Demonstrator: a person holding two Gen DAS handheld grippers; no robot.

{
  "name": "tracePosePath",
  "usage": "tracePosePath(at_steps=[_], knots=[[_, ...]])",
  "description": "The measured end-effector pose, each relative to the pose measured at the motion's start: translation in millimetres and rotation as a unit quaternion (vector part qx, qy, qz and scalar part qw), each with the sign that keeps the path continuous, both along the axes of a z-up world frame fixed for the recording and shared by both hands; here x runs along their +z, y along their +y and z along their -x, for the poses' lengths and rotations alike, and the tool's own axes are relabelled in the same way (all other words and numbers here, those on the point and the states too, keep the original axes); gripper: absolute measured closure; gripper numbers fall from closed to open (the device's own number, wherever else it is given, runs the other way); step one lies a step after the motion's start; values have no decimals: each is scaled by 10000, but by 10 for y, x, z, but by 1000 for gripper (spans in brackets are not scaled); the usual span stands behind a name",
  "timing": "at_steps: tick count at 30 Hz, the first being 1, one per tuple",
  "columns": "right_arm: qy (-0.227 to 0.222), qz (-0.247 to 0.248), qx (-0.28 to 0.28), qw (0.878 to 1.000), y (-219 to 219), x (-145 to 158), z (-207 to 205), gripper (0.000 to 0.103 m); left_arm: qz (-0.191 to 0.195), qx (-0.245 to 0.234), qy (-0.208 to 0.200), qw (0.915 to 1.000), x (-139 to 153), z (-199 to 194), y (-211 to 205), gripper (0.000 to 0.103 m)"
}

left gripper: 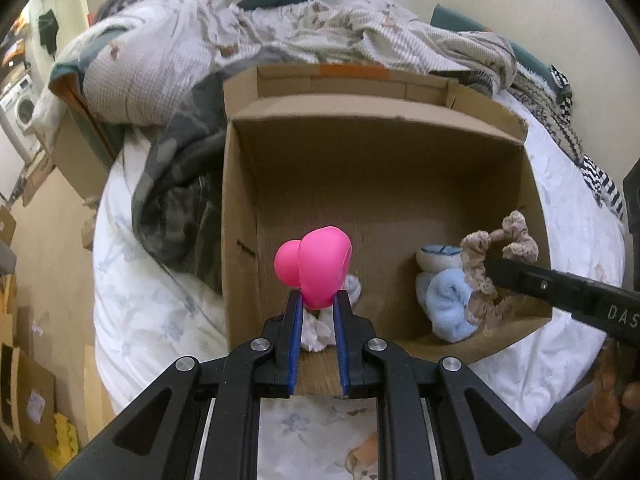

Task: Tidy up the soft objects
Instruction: 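Carry the pink heart and lace sock into the box and open both tools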

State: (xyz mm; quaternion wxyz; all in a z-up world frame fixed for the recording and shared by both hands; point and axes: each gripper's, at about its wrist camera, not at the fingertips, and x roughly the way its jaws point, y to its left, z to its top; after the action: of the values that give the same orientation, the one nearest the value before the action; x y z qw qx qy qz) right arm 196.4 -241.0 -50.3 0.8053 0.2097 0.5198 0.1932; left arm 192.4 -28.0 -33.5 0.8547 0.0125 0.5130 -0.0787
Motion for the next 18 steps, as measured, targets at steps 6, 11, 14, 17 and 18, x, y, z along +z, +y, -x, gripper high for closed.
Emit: tracePosePath(at_steps=[6,11,14,17,18], knots=[[76,30,120,9999,85,-59,-57,91,-41,-27,119,9999,-81,4,-9,89],[126,95,227,9996,172,-96,-98,91,-43,-33,201,9998,-118,11,-32,89],[148,143,256,9995,175,-110,-87,91,-34,-74,237,9997,-134,15,-53,89],[170,168,247,9994,177,-127,-88,91,-92,-113,242,9996,-139,25,-78,89],[174,175,239,9994,172,-124,-87,91,-117,-119,245,9996,-141,28,-83,90]])
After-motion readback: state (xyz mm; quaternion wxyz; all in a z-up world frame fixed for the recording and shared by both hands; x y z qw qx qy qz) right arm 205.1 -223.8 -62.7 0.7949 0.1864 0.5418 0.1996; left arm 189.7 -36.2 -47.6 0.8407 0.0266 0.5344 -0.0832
